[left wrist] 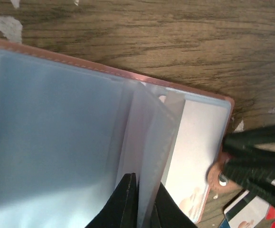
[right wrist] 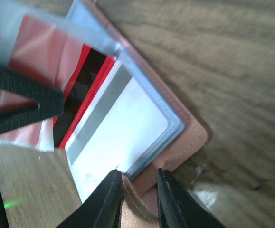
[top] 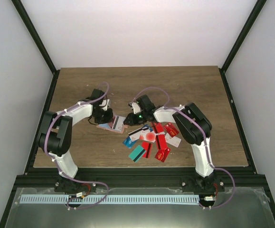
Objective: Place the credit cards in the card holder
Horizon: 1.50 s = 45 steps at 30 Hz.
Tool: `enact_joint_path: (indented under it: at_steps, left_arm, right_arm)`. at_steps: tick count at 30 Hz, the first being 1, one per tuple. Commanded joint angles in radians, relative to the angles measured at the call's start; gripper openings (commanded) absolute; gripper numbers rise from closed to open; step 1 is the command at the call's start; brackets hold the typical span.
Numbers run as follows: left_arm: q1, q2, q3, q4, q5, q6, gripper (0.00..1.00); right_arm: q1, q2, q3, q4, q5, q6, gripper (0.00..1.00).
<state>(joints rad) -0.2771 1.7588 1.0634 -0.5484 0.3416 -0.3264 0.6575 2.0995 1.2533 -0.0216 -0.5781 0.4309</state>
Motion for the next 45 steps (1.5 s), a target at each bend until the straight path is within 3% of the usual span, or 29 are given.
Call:
enact_joint_path:
  at_steps: [1, 10, 20, 26, 35, 39, 45]
  left_arm:
    - [-0.029, 0.024, 0.056, -0.066, -0.092, 0.016, 0.08]
    - [-0.112, 0.071, 0.143, -0.149, -0.229, 0.003, 0.16]
    - [-0.202, 0.059, 0.159, -0.201, -0.329, -0.032, 0.36]
    - [-0.243, 0.062, 0.185, -0.228, -0.358, -0.036, 0.38]
    - [-0.284, 0.048, 0.153, -0.151, -0.238, -0.024, 0.38]
    - [-0.284, 0.071, 0.112, -0.082, -0.198, -0.029, 0.33]
    - [-0.272, -0.064, 0.07, 0.001, -0.128, -0.064, 0.35]
  right_arm:
    - [0.034, -0.034, -0.032, -0.009, -0.06, 0.03, 0.22]
    - [0.034, -0.026, -0.024, -0.015, -0.058, 0.028, 0.21]
    - [-0.023, -0.103, -0.094, 0.024, -0.039, 0.045, 0.22]
    - [-0.074, -0.166, -0.169, 0.074, -0.033, 0.066, 0.22]
    - [-0.121, -0.21, -0.228, 0.115, -0.038, 0.083, 0.22]
    - [-0.121, -0.229, -0.234, 0.126, -0.056, 0.082, 0.22]
    - [-0.121, -0.292, -0.268, 0.171, -0.122, 0.103, 0.21]
